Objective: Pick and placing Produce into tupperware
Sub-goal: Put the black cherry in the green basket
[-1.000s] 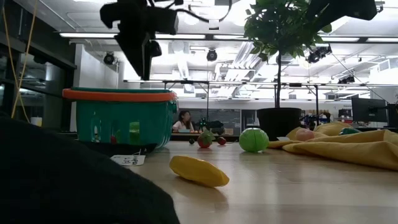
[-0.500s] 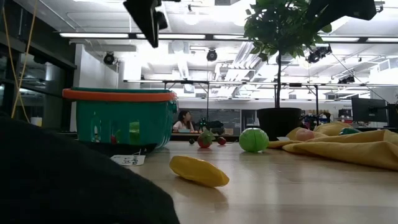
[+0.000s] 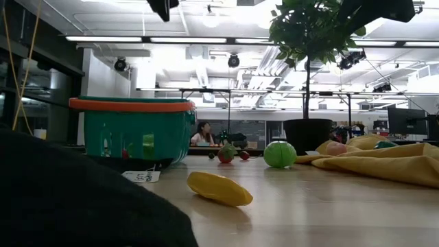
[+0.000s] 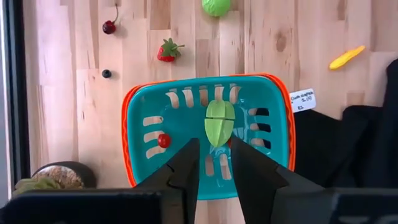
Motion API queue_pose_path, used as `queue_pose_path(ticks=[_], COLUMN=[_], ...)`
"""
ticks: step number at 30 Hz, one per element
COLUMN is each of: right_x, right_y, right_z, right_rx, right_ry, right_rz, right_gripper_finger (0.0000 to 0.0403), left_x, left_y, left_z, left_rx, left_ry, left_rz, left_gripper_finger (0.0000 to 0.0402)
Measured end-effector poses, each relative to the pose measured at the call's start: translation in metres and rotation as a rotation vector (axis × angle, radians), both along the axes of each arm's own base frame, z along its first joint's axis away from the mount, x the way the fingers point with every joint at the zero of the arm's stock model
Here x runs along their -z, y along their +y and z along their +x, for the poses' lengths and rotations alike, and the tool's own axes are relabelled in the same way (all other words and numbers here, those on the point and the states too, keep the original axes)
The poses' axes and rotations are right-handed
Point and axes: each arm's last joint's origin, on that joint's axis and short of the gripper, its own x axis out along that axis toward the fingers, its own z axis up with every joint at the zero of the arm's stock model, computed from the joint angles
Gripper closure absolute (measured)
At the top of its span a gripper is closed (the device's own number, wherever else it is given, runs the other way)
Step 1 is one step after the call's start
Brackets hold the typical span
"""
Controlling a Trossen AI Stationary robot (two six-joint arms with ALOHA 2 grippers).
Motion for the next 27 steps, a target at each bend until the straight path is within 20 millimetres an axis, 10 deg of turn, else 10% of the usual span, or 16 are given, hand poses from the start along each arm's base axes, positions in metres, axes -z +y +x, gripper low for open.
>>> queue_pose_path(ticks=[27], right_x=[-0.001], right_y=[0.003], right_z=[0.008], right_rx=[-0.098], right_ry=[0.007], right_rz=[0.112], right_gripper_finger=[0.0265], left_x=[-0.059], left_y=[-0.011], left_z=[-0.063], left_rx=[-0.1], left_ry=[-0.16], left_rz=[-0.019], left_gripper_finger=[0.04])
